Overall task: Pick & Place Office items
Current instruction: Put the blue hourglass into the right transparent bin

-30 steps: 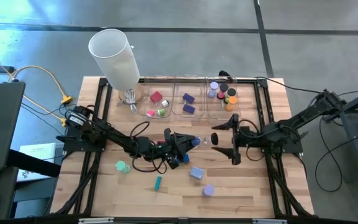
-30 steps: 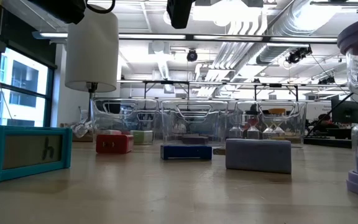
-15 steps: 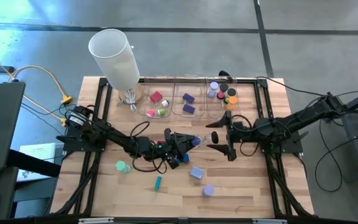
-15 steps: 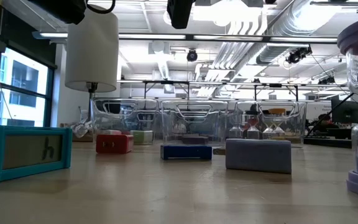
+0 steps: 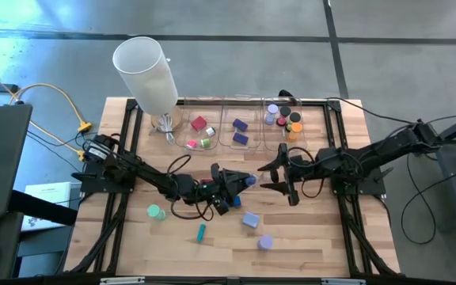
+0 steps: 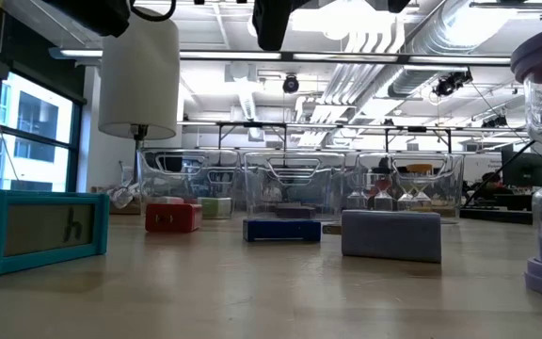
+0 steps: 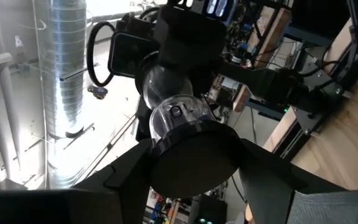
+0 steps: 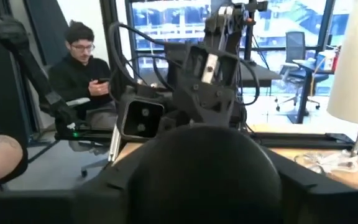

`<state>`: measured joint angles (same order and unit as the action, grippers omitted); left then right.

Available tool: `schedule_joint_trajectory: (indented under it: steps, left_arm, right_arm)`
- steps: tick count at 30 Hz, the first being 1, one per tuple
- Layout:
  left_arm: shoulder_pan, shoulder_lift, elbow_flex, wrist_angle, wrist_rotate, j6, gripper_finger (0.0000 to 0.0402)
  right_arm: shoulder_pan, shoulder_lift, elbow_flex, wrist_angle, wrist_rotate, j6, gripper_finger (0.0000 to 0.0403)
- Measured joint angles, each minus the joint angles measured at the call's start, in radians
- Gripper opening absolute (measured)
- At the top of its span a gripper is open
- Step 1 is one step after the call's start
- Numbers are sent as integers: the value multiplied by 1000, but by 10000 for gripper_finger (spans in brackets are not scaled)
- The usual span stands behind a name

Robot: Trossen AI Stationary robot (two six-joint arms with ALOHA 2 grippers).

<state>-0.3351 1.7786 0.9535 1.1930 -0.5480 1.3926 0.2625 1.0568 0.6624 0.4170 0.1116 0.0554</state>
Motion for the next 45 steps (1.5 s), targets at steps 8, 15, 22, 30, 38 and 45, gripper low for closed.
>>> schedule_joint_trajectory:
  steps: [8,15,22,30,38,45]
  left_arm:
    - [3,0,1,-3,1,-4,198]
    - [4,0,0,10,-4,8,234]
    - [4,0,0,19,-5,-3,243]
    - [-31,0,0,-7,-139,44,244]
    - [-48,-3,0,-8,-194,51,245]
    - [-48,-5,0,-15,-215,52,246]
  right_arm:
    - [-8,-2,0,-3,-38,-23,182]
    - [-8,-2,0,-10,-40,-27,182]
    - [-8,-2,0,-16,-40,-27,182]
    - [-8,-3,0,-99,-27,35,182]
    - [-7,-13,0,-134,22,47,182]
    - [-7,-36,0,-139,43,41,182]
